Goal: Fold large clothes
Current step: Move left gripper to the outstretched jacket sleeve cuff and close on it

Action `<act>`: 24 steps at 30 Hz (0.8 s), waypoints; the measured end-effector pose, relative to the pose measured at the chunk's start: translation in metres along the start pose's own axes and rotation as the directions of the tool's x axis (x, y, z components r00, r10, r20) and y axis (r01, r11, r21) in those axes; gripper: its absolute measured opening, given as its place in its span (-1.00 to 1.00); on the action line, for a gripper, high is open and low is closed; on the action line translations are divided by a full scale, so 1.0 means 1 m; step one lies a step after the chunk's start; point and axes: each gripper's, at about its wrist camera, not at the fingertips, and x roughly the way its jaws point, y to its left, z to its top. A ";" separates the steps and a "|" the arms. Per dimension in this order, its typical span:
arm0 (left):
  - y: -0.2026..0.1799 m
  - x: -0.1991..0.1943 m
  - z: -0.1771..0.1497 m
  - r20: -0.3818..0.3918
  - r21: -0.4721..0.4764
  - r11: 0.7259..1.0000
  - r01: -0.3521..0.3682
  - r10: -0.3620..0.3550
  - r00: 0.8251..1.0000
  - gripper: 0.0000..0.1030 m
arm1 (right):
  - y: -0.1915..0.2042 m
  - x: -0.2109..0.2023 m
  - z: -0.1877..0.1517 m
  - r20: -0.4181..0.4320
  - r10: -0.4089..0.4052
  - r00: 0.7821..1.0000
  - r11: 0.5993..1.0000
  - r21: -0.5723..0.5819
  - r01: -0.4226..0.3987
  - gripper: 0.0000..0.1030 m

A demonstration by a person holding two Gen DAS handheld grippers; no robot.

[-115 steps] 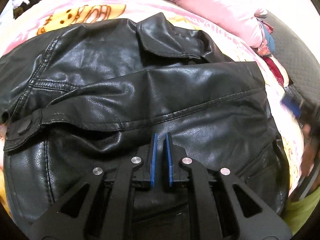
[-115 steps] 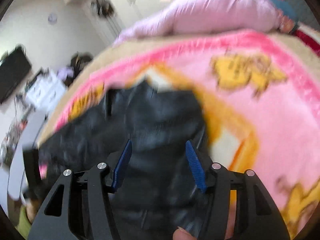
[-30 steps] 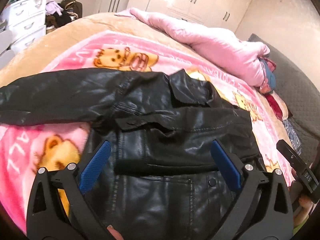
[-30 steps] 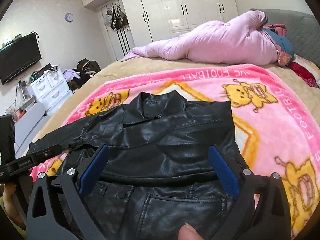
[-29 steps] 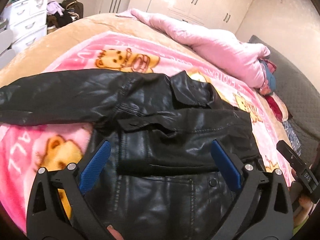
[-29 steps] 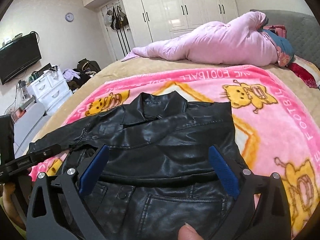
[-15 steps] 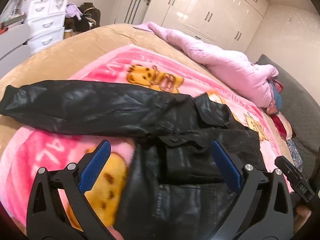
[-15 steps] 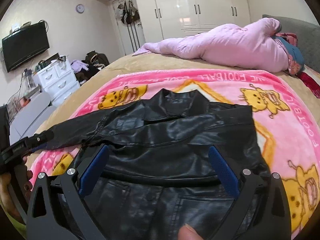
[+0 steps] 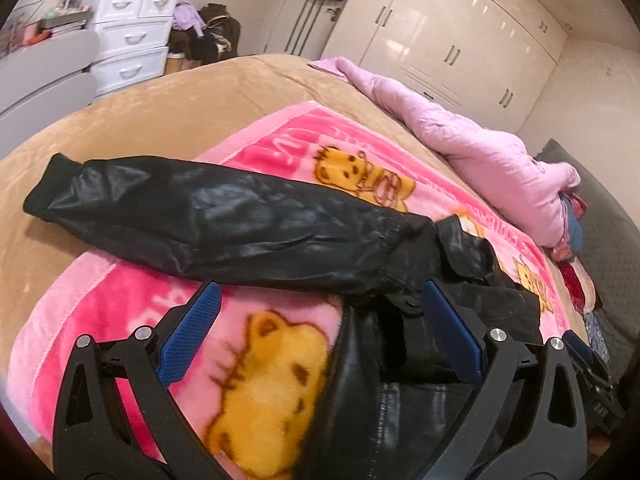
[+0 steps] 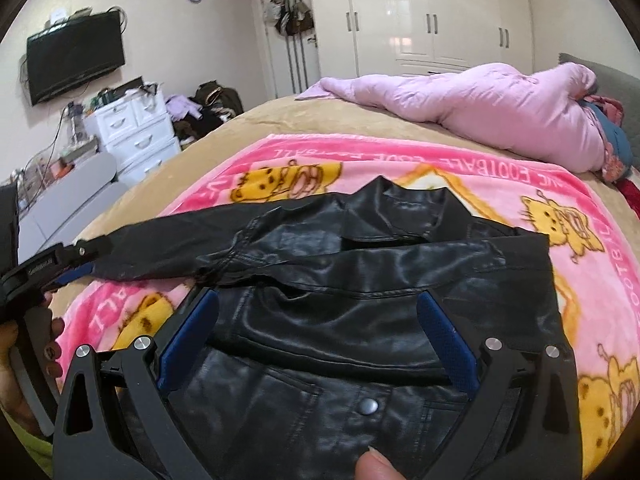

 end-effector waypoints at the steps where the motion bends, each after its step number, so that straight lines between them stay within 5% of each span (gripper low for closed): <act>1: 0.004 0.000 0.000 0.000 -0.004 1.000 -0.007 0.007 1.000 0.82 | 0.005 0.000 0.001 -0.001 0.000 1.000 1.000 -0.011 0.000 0.92; 8: 0.038 0.003 0.006 -0.005 -0.069 0.997 -0.047 0.047 0.999 0.82 | 0.031 0.004 0.003 0.020 0.061 0.998 0.998 -0.016 -0.061 0.92; 24: 0.108 -0.004 0.020 0.017 -0.235 0.964 -0.124 0.132 0.991 0.82 | 0.097 0.046 -0.002 -0.071 0.132 0.989 0.984 -0.113 -0.140 0.92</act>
